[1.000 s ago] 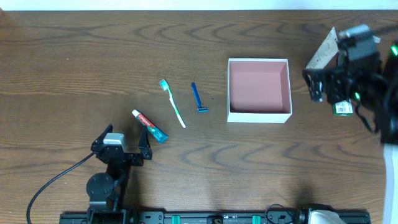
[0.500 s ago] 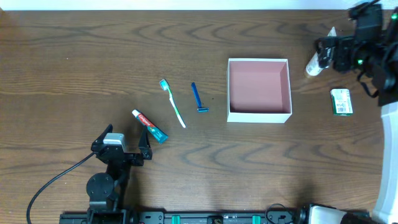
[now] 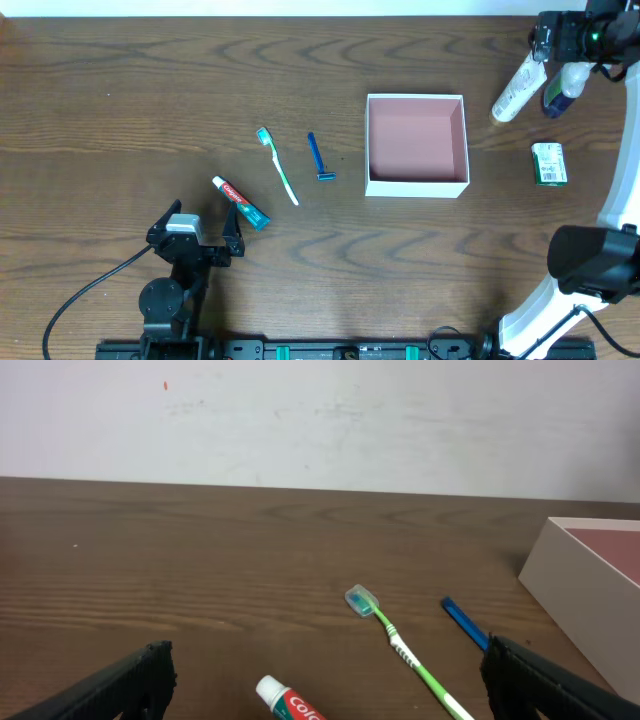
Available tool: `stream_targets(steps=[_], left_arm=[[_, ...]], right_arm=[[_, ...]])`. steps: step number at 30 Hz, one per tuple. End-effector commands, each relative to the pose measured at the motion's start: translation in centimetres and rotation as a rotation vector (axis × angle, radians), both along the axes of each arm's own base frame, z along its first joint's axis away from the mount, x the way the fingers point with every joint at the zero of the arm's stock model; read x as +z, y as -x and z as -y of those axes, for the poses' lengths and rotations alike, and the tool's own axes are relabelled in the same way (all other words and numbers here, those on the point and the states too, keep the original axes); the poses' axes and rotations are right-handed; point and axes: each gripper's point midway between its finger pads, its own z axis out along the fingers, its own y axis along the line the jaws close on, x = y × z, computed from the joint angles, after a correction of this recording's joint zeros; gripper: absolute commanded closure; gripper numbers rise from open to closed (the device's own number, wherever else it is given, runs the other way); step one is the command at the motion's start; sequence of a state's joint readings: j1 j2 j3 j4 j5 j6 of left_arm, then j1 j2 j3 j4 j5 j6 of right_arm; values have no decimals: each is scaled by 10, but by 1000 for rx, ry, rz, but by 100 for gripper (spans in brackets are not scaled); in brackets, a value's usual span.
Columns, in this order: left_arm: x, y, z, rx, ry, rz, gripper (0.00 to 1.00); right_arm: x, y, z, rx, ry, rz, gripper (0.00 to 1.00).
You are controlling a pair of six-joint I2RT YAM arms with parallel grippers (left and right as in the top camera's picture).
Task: Pack container
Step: 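Move right gripper to the white lotion tube and grasp it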
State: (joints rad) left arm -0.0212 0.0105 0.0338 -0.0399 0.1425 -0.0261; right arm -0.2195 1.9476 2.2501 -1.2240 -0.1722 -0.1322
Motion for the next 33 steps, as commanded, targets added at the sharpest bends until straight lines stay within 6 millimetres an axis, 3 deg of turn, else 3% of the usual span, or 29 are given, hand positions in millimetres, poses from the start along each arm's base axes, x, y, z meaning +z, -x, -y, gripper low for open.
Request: stream_targets(steps=[1, 16, 26, 33], left_arm=[[-17, -1, -2, 9, 3, -41, 2], [-17, -1, -2, 9, 3, -41, 2], [-17, -1, -2, 9, 3, -41, 2], [-17, -1, -2, 9, 3, -41, 2]], right_arm=[[18, -6, 1, 7, 6, 58, 1], [-60, -32, 17, 11, 36, -96, 1], [-102, -32, 16, 43, 29, -205, 8], [-123, -31, 17, 54, 21, -259, 21]])
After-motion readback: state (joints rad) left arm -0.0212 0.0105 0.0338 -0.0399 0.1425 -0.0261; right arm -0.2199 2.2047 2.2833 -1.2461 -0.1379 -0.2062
